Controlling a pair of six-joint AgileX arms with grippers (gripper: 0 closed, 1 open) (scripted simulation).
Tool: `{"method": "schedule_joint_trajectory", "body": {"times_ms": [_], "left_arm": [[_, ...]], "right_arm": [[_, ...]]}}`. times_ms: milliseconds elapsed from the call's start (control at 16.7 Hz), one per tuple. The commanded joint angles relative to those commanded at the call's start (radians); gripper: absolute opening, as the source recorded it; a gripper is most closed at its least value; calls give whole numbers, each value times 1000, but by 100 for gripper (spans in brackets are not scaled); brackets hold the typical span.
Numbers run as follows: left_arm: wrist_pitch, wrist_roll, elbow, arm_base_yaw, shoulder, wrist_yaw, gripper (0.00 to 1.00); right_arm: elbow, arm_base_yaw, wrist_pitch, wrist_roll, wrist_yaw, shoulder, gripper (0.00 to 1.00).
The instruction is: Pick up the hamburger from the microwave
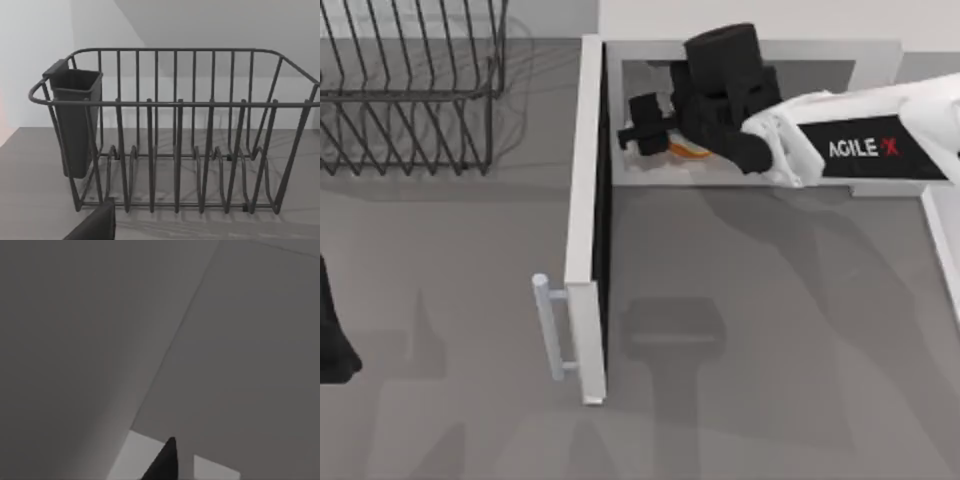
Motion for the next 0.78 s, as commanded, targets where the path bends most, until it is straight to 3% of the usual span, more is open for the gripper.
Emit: {"method": "schedule_joint_trajectory", "body": {"times_ms": [300,780], "left_arm": [[0,0,0,0,0,0,100],[0,0,0,0,0,0,100]], "right_arm": [[-164,14,32,33,89,-164,0],[-725,61,128,130,351,-723,0]]}}
